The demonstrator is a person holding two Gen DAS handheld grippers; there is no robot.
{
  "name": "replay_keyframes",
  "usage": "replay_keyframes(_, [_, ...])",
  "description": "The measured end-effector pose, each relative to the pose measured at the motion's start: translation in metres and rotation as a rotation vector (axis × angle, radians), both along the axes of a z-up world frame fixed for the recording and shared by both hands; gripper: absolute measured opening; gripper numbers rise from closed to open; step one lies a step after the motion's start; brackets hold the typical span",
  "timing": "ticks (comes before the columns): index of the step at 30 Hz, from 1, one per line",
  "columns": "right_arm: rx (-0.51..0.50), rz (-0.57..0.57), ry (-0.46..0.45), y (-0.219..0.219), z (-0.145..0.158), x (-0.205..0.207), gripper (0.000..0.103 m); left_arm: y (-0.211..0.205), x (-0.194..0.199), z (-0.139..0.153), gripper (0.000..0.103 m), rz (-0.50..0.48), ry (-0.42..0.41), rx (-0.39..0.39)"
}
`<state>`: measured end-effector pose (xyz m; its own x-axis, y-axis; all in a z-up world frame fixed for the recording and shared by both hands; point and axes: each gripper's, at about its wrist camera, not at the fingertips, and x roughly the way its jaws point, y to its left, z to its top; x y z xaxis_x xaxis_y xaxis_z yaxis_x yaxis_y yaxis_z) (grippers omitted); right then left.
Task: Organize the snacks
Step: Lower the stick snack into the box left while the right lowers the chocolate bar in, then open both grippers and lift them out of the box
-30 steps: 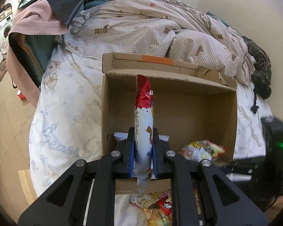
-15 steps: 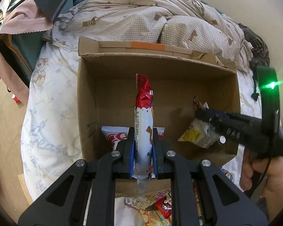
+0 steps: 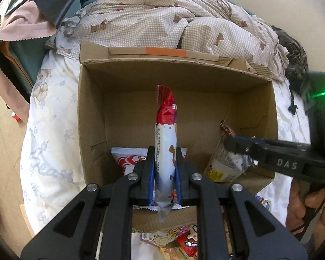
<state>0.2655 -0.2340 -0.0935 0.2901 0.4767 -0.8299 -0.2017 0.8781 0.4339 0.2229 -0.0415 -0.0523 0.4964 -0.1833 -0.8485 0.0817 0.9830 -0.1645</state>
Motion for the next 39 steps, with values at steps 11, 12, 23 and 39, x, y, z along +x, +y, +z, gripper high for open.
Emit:
replay_keyframes(11, [-0.056, 0.016, -0.068, 0.007, -0.007, -0.003, 0.018, -0.003, 0.002, -0.010, 0.017, 0.001, 0.025, 0.010])
replay_keyframes(12, [-0.047, 0.035, -0.078, 0.011, -0.003, -0.007, 0.018, -0.004, 0.002, -0.010, 0.030, 0.000, 0.023, 0.014])
replay_keyframes(23, [-0.045, 0.035, -0.055, 0.014, -0.004, -0.009, 0.068, 0.004, -0.003, -0.002, 0.077, 0.032, 0.005, 0.002])
replay_keyframes(39, [0.244, -0.061, -0.054, -0.027, 0.036, -0.013, 0.068, 0.025, -0.019, 0.021, 0.077, 0.112, -0.052, -0.048])
